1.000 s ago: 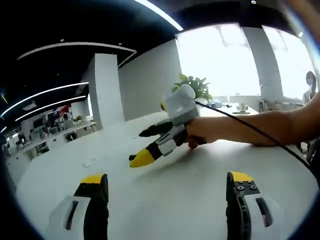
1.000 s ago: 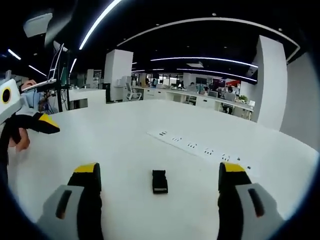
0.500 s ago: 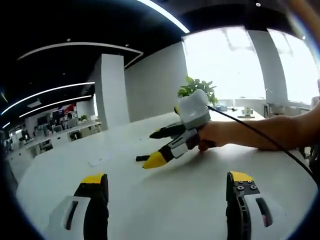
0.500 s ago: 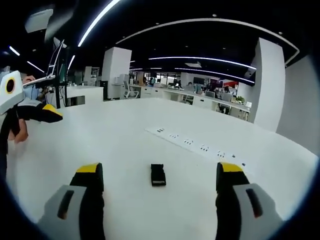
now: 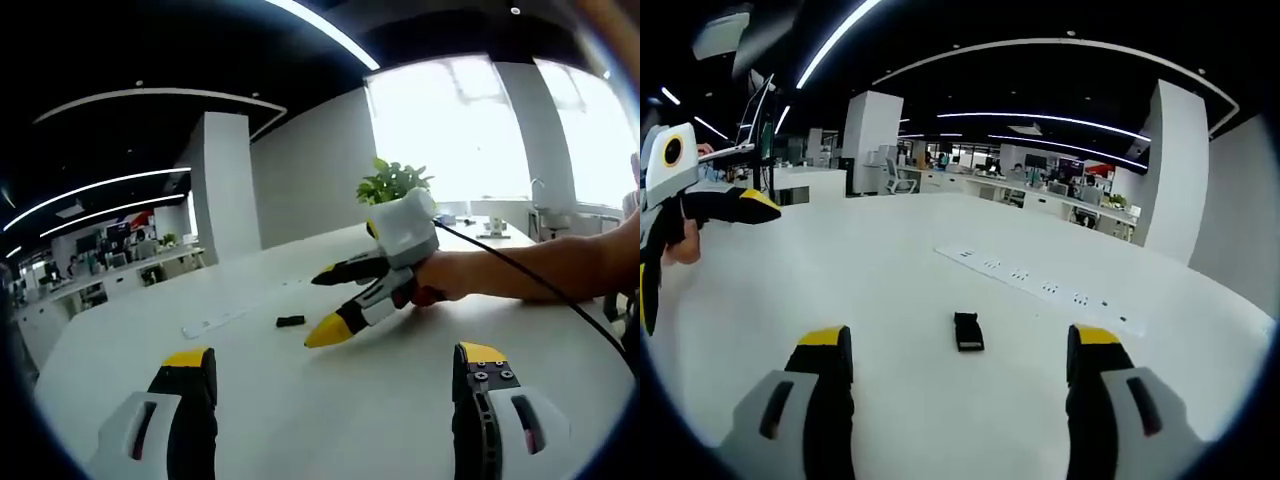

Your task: Snap the two parts of the plastic buckle together until the buckle closes and remains connected.

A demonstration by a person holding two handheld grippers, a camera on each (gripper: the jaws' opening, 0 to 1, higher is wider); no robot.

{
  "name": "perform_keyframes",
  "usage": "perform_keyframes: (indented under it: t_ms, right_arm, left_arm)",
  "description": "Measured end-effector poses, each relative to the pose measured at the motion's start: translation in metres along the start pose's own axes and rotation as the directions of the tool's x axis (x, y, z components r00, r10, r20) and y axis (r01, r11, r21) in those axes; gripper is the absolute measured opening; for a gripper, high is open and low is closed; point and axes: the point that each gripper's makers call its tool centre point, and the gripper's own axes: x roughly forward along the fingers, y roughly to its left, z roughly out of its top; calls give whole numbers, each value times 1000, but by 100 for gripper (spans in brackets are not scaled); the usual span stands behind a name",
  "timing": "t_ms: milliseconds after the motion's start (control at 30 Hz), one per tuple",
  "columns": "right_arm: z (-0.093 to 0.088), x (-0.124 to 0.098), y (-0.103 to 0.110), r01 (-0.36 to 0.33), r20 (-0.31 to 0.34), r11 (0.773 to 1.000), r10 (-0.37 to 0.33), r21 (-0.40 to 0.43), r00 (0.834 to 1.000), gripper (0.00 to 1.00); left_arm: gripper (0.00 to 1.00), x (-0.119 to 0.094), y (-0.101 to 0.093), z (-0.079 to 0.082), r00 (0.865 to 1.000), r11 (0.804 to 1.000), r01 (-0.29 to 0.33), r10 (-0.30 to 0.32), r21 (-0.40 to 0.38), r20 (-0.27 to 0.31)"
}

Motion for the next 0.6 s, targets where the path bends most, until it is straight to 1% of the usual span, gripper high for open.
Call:
perform_keyframes:
  t_ms: [67, 100, 167, 233, 400, 467, 600]
  right_arm:
    - [-5, -2, -1, 11, -27, 1000, -11, -2, 1000, 84]
    - [-6, -7, 2, 9, -28, 1000, -9, 1, 1000, 84]
    - [-8, -10, 3, -1, -28, 1000, 1, 23, 1000, 84]
    - [-7, -15, 5, 3, -25, 1000, -2, 19, 1000, 84]
    - [-4, -29, 9, 27, -8, 999, -27, 22, 1000, 84]
    - [-4, -33, 12, 25, -9, 999, -25, 21, 1000, 84]
    - [-5, -38, 17, 24, -12, 1000, -24, 10, 1000, 83]
  left_arm:
    - [100, 2, 5, 0, 1000, 1000, 1, -1, 1, -3]
    - [100, 3, 7, 0, 1000, 1000, 2, -2, -4, -3]
    - [100, 5, 12, 0, 1000, 1000, 1, -1, -9, -2]
    - [100, 6, 17, 1, 1000, 1000, -1, 1, -13, -1]
    - [100, 8, 21, -1, 1000, 1000, 0, 0, -17, -7]
    - [100, 8, 22, -3, 1000, 1000, -3, 3, -12, -13]
    - [100, 6, 23, -1, 1000, 1000, -2, 2, -14, -7]
